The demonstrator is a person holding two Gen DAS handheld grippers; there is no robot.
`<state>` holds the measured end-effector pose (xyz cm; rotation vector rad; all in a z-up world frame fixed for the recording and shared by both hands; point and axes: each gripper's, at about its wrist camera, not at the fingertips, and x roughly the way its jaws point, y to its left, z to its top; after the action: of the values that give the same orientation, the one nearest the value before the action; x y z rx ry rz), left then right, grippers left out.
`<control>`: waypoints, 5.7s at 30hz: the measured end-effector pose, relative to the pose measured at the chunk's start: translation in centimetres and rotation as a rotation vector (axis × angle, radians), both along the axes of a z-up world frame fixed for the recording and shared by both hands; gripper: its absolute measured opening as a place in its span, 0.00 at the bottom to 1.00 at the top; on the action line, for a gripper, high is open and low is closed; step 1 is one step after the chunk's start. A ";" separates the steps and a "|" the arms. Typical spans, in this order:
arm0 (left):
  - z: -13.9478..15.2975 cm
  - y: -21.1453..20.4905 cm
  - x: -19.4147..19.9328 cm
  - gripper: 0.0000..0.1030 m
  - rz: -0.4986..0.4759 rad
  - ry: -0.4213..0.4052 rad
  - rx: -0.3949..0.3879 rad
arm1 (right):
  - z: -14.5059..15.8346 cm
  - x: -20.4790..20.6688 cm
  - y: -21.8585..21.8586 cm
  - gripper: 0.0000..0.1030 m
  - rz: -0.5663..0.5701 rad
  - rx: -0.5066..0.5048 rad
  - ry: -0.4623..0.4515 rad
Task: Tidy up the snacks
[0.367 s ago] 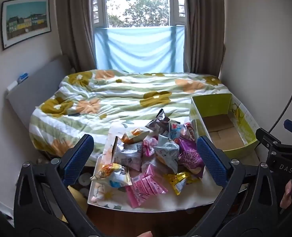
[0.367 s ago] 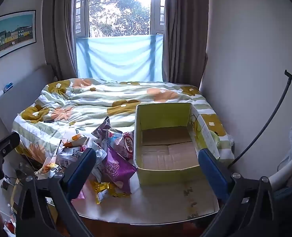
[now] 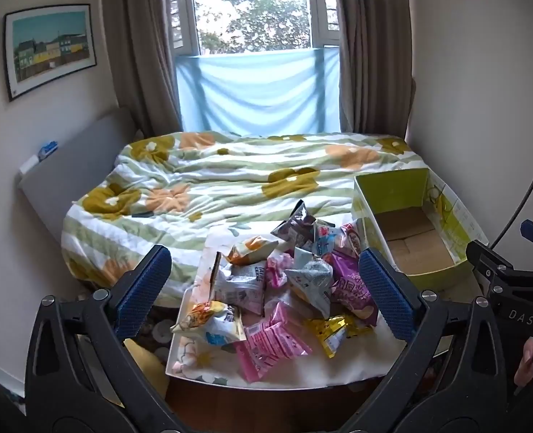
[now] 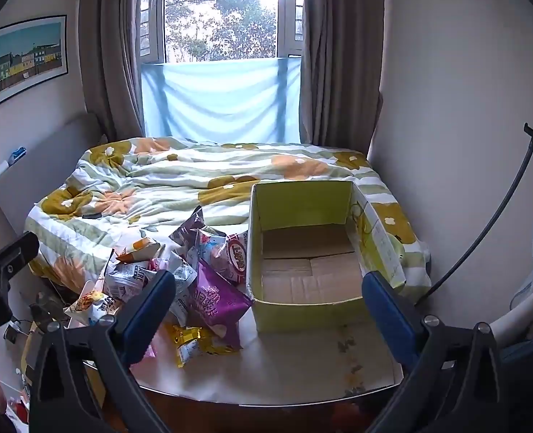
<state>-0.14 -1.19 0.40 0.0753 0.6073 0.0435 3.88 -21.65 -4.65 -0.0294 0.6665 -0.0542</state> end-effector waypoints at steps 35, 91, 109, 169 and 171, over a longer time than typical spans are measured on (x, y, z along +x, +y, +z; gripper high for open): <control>-1.7 0.2 0.9 0.99 -0.007 0.044 -0.026 | 0.1 0.1 0.2 1.00 -0.006 -0.003 -0.002; -2.3 1.6 0.0 0.99 0.051 0.091 -0.061 | -1.0 0.2 0.8 1.00 0.046 0.016 0.055; -16.4 8.5 3.4 0.99 -0.001 0.345 -0.016 | -12.8 3.1 4.8 1.00 0.129 0.150 0.264; -28.5 14.1 12.0 0.57 -0.579 0.517 0.249 | -26.0 10.4 18.4 0.62 0.271 0.389 0.507; -28.1 14.0 11.9 0.55 -0.577 0.517 0.231 | -25.7 10.2 18.5 0.60 0.272 0.387 0.500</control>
<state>11.81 12.84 -27.67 0.4938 1.0754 -0.4792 14.08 -3.12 -30.33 0.2460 1.1575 0.3550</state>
